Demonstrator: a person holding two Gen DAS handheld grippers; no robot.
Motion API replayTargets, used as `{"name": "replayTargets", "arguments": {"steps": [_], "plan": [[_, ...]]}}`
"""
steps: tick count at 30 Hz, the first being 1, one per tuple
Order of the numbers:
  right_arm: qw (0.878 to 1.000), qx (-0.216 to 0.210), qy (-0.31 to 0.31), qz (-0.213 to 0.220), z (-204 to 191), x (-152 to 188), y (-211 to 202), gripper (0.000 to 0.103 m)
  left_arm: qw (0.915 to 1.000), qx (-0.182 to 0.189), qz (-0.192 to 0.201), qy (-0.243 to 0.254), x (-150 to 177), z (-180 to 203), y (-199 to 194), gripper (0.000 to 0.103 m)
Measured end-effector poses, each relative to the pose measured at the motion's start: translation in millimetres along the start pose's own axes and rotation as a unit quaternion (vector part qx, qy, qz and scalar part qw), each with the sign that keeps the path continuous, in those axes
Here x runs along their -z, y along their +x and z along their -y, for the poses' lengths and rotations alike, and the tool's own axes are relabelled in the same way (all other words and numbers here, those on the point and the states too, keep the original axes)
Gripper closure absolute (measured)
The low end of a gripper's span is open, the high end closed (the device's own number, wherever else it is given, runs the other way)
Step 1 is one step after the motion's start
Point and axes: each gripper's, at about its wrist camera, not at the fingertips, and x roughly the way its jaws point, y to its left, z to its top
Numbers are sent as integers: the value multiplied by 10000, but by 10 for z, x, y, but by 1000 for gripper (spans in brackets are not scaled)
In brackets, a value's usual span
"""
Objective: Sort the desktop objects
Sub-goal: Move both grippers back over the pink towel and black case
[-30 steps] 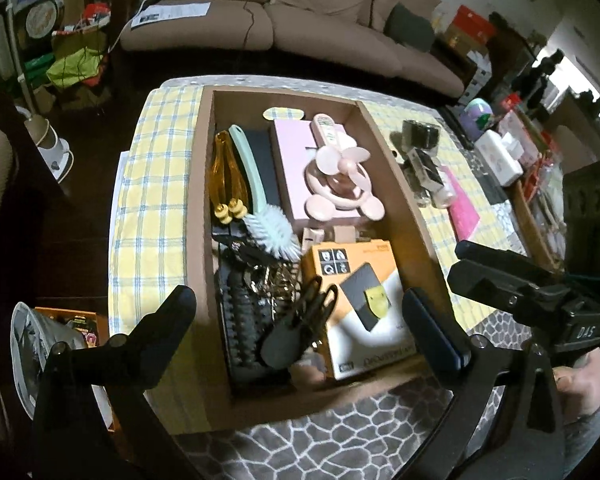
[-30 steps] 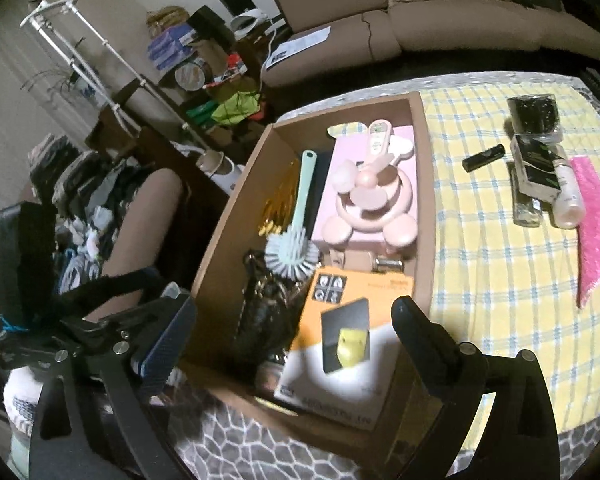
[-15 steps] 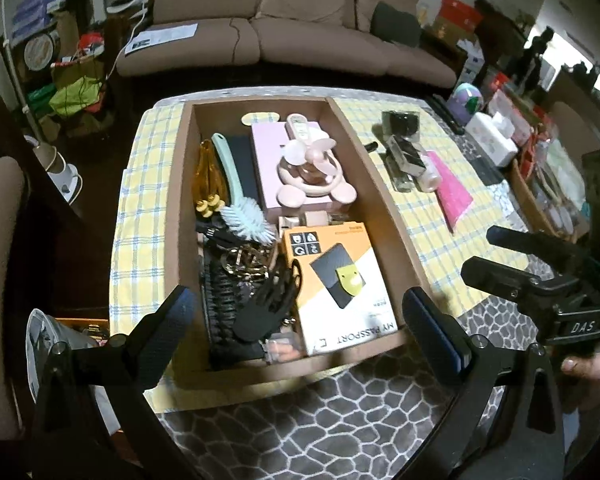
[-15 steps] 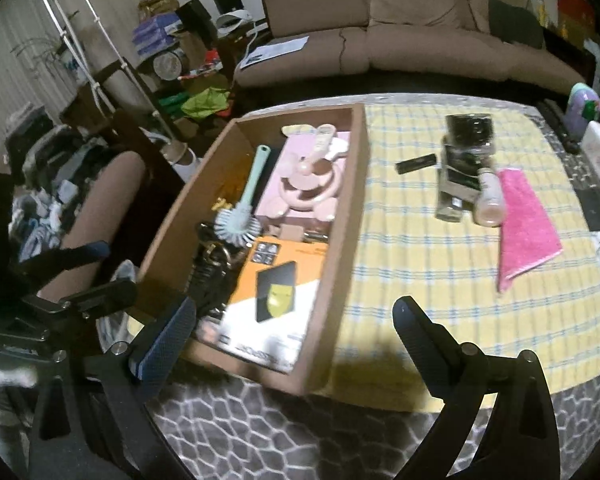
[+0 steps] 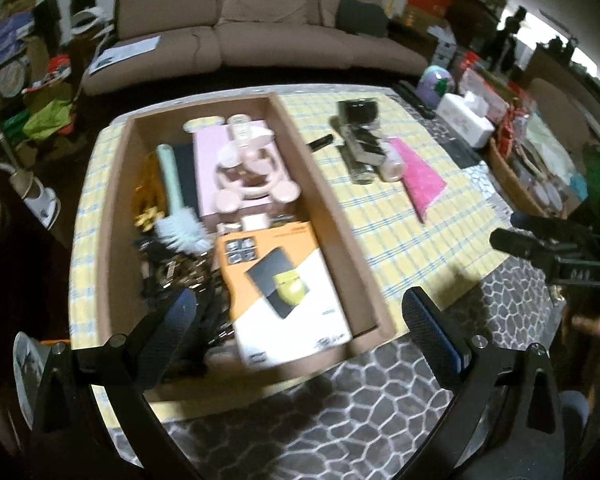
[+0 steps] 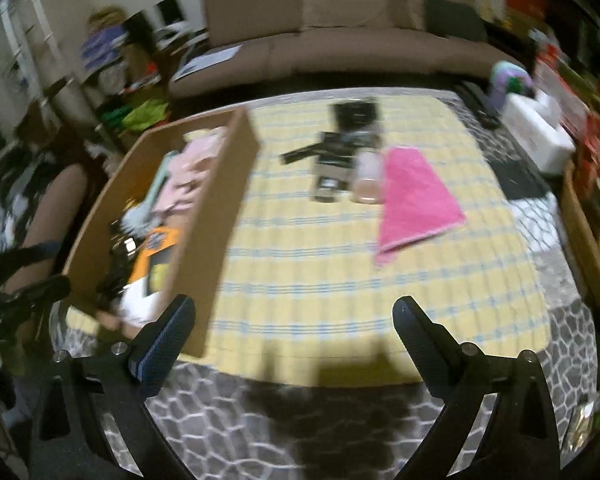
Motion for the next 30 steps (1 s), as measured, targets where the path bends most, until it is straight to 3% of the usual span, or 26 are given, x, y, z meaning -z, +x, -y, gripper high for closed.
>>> {"name": "replayTargets", "arguments": {"steps": [8, 17, 22, 26, 30], "plan": [[9991, 258, 330, 42, 676, -91, 161, 2, 9993, 242, -57, 270, -499, 446, 432, 0], [9986, 399, 337, -114, 1177, -305, 746, 2, 9956, -176, -272, 878, -1340, 1069, 1422, 0], [9990, 269, 285, -199, 1328, -424, 1117, 2, 9905, -494, -707, 1074, -1712, 1269, 2132, 0], [9989, 202, 357, -218, 1418, -503, 1320, 2, 9851, -967, -896, 1107, -1879, 1236, 2545, 0], [9994, 295, 177, -78, 1417, -606, 1392, 2, 9844, -909, -1074, 1058, -1885, 1189, 2800, 0]]}}
